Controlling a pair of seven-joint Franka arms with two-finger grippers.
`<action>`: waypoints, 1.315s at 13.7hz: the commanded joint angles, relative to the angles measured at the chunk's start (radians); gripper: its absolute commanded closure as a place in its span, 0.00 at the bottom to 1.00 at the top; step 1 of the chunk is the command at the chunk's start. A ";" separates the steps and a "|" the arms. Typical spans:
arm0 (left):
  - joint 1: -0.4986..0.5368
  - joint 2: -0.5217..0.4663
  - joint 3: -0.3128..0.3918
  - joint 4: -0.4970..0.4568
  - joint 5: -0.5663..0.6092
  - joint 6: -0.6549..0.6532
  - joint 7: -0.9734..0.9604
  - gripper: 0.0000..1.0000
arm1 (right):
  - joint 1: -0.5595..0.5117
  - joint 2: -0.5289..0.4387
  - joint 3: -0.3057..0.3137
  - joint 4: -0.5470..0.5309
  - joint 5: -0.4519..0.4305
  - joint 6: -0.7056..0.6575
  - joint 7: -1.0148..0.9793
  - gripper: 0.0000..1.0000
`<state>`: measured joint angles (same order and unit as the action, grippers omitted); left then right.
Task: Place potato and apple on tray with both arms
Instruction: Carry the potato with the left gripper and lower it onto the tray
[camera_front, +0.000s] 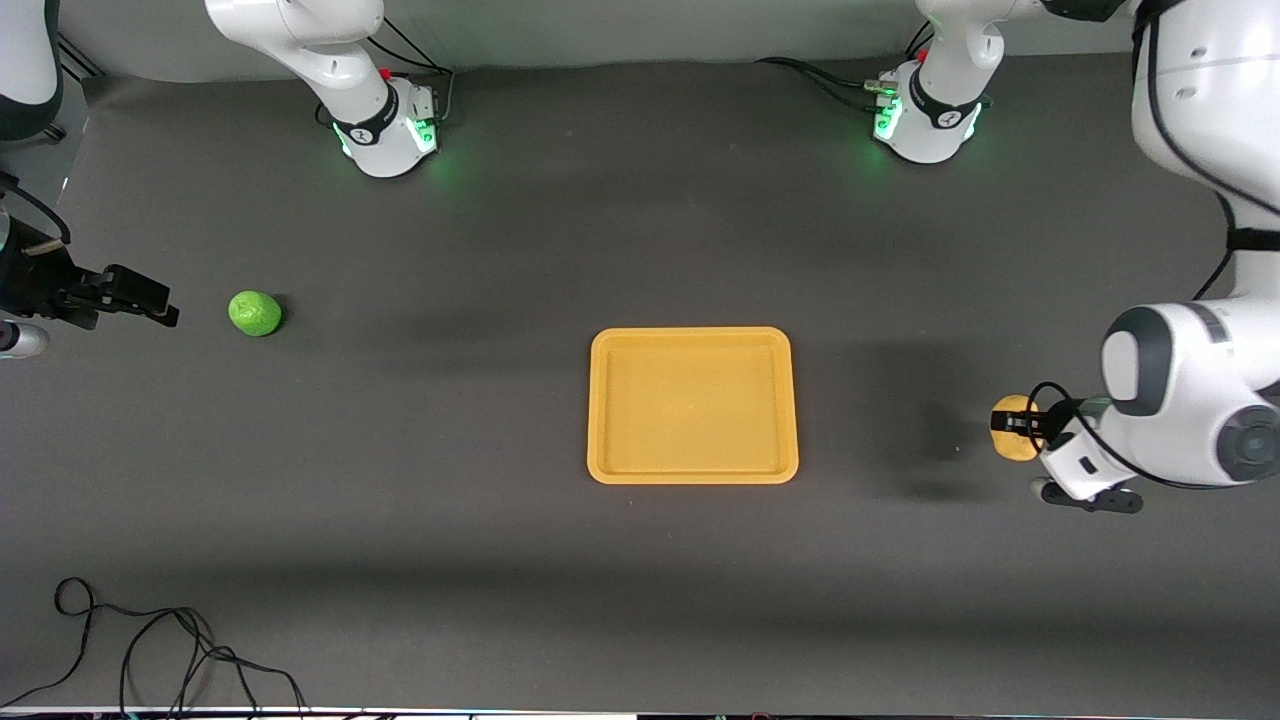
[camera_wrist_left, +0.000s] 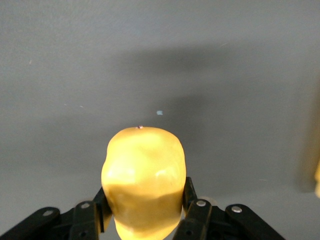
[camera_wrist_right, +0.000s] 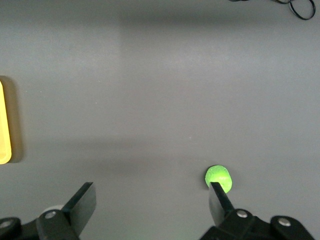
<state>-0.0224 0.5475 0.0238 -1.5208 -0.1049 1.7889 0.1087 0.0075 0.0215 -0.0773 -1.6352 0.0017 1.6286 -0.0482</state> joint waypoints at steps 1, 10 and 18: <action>-0.158 0.005 -0.004 0.036 0.002 -0.023 -0.235 1.00 | 0.005 -0.011 -0.028 -0.002 0.015 -0.012 -0.033 0.00; -0.468 0.127 -0.021 0.025 -0.009 0.187 -0.576 1.00 | 0.008 -0.107 -0.113 -0.134 0.014 0.045 -0.139 0.00; -0.488 0.183 -0.018 0.001 -0.003 0.277 -0.578 0.61 | 0.009 -0.379 -0.312 -0.487 -0.081 0.146 -0.303 0.00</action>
<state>-0.5059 0.7406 -0.0025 -1.5050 -0.1131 2.0320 -0.4557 0.0030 -0.2435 -0.3808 -2.0037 -0.0428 1.7403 -0.3437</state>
